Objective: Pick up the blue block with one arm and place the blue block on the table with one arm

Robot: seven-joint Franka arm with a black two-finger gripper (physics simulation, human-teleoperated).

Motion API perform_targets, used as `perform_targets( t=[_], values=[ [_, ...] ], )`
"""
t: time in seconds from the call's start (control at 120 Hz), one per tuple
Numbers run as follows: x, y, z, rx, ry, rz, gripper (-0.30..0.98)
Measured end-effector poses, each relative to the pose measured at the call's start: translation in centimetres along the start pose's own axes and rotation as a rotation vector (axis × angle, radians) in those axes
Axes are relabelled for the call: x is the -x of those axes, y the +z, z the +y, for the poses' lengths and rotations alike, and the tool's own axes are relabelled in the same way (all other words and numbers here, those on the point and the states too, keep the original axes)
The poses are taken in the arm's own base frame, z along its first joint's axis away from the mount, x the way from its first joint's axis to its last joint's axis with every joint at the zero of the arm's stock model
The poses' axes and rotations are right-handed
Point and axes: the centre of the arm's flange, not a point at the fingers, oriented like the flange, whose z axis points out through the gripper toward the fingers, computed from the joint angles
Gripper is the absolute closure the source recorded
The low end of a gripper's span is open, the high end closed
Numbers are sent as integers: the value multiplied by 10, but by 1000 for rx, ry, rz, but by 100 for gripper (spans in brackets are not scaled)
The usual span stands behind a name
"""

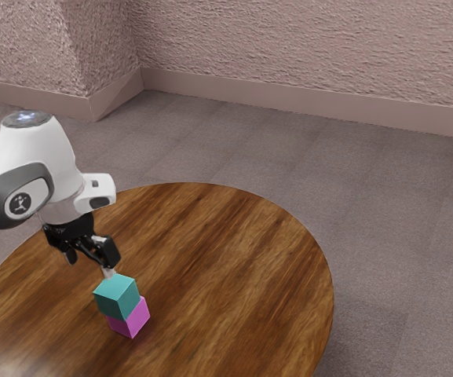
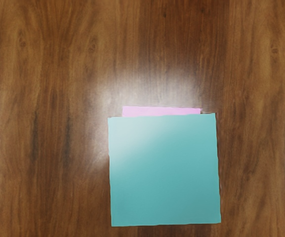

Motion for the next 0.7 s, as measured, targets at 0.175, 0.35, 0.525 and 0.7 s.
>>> perform_targets(
  t=[0.175, 0.35, 0.525, 0.7],
  values=[
    [-8, 12, 12, 46, -82, 20, 0],
    [-14, 35, 14, 54, -135, -17, 0],
    [-18, 42, 14, 42, -141, -8, 0],
    [-16, 46, 12, 26, -115, -4, 0]
  ],
)
